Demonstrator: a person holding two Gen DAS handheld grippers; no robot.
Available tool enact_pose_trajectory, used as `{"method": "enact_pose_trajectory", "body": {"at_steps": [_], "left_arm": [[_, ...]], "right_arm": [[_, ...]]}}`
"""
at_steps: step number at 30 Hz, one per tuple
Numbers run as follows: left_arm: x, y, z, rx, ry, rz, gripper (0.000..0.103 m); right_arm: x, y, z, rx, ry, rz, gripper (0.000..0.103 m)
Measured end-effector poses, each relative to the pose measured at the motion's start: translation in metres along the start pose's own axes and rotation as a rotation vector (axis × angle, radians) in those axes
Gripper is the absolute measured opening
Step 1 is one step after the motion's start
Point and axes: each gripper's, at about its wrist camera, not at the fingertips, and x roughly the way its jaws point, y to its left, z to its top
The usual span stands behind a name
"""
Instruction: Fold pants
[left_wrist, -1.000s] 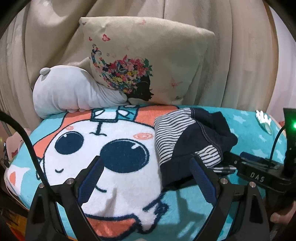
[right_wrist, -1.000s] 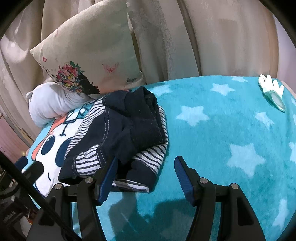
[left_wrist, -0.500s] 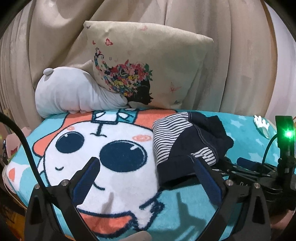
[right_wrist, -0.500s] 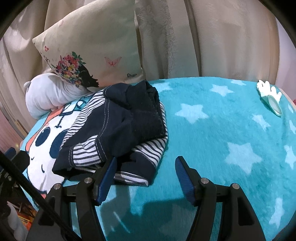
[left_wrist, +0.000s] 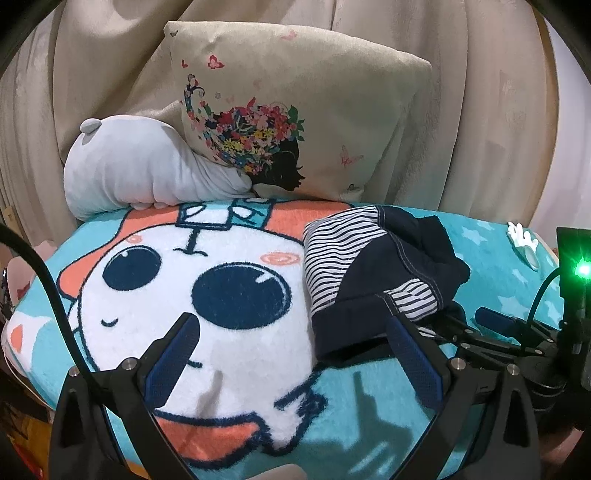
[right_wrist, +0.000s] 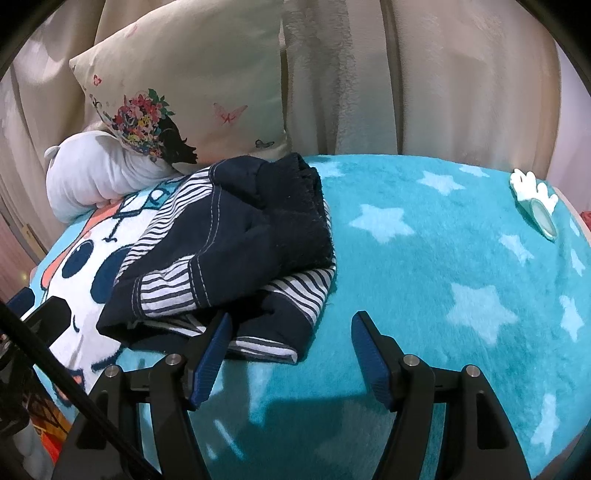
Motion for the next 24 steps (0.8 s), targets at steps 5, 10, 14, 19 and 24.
{"method": "enact_pose_trajectory", "body": {"at_steps": [5, 10, 14, 19, 24], "left_arm": [[0.0013, 0.0007, -0.0007, 0.000, 0.006, -0.004, 0.101], [0.0023, 0.0012, -0.0015, -0.001, 0.010, -0.005, 0.101], [0.0036, 0.0023, -0.0026, -0.003, 0.015, -0.009, 0.101], [0.0060, 0.0032, -0.0040, -0.008, 0.024, -0.014, 0.101], [0.0074, 0.0035, -0.0046, -0.011, 0.029, -0.014, 0.101]], "right_arm": [[0.0021, 0.0011, -0.0007, -0.003, 0.006, -0.005, 0.072], [0.0028, 0.0019, -0.0006, -0.005, 0.008, -0.007, 0.072], [0.0033, 0.0018, -0.0009, -0.005, 0.009, -0.007, 0.072], [0.0039, 0.0017, -0.0014, -0.008, 0.008, -0.011, 0.072], [0.0045, 0.0025, -0.0019, -0.014, 0.008, -0.016, 0.072]]}}
